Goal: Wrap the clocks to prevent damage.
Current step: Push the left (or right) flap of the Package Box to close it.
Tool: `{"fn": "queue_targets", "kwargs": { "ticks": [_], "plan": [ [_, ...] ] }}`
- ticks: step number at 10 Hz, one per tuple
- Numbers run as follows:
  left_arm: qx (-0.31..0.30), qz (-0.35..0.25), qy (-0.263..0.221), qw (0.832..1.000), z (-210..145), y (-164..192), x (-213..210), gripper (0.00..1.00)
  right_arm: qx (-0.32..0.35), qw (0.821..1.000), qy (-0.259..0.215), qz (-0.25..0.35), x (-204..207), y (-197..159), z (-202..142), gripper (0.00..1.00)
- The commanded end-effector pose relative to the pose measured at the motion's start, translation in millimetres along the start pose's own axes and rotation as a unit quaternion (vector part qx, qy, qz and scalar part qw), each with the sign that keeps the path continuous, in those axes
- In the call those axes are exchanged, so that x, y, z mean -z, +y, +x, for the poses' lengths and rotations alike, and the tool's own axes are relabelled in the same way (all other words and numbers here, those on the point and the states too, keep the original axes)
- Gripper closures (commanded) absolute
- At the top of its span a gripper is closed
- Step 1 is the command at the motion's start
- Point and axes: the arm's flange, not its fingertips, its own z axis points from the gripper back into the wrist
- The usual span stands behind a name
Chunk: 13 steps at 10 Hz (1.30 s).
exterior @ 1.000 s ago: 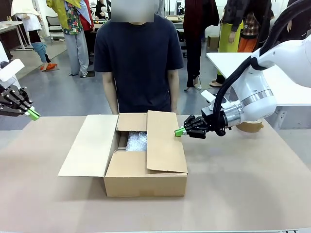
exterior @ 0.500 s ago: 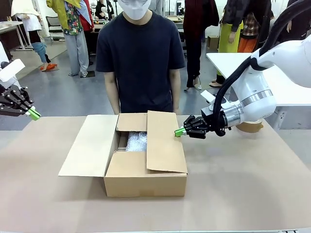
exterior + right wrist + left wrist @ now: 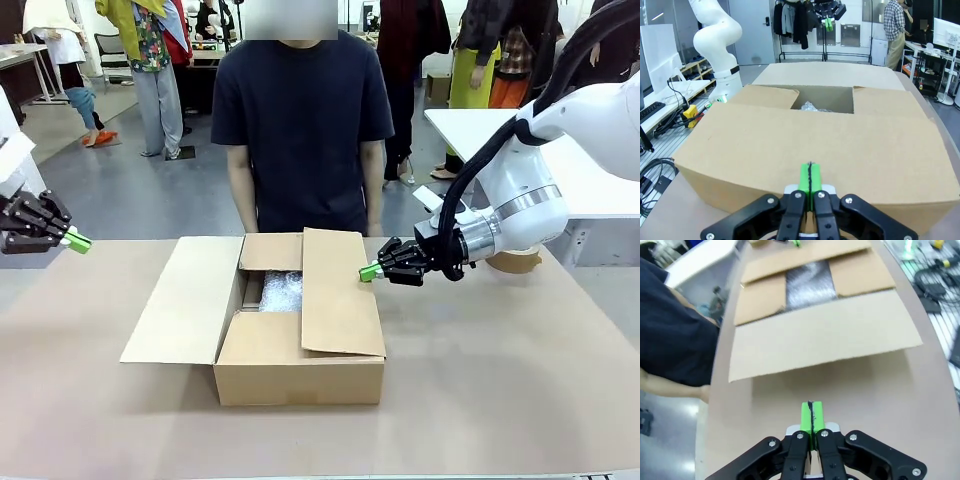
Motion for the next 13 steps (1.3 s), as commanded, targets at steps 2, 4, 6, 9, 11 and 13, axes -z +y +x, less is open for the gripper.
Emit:
{"fn": "queue_targets", "kwargs": {
  "ticks": [2, 4, 6, 9, 11, 13],
  "plan": [
    [-0.002, 0.042, -0.081, 0.996, -34.1, -29.6, 36.6, 0.99, 0.004, 1.0, 0.004, -0.003, 2.3, -0.3, -4.6, 0.99],
    [0.016, -0.018, -0.103, 0.994, -63.9, -15.7, 56.3, 0.99, 0.004, 1.0, 0.004, -0.003, 2.3, -0.3, -4.6, 0.99],
    [0.027, -0.014, -0.105, 0.994, -82.6, -15.3, 74.7, 0.99, 0.004, 1.0, 0.004, -0.003, 2.3, -0.3, -4.6, 0.99],
    [0.012, -0.034, -0.099, 0.994, -88.0, -2.8, 107.6, 0.99, 0.004, 1.0, 0.004, -0.003, 2.3, -0.3, -4.6, 0.99],
    [0.006, -0.051, -0.104, 0.993, -75.4, 7.5, 127.3, 0.99, 0.004, 1.0, 0.004, -0.003, 2.3, -0.3, -4.6, 0.99],
    [-0.015, -0.056, -0.122, 0.991, -64.5, 9.1, 146.1, 0.99, 0.004, 1.0, 0.004, -0.003, 2.3, -0.3, -4.6, 0.99]
  ]
}}
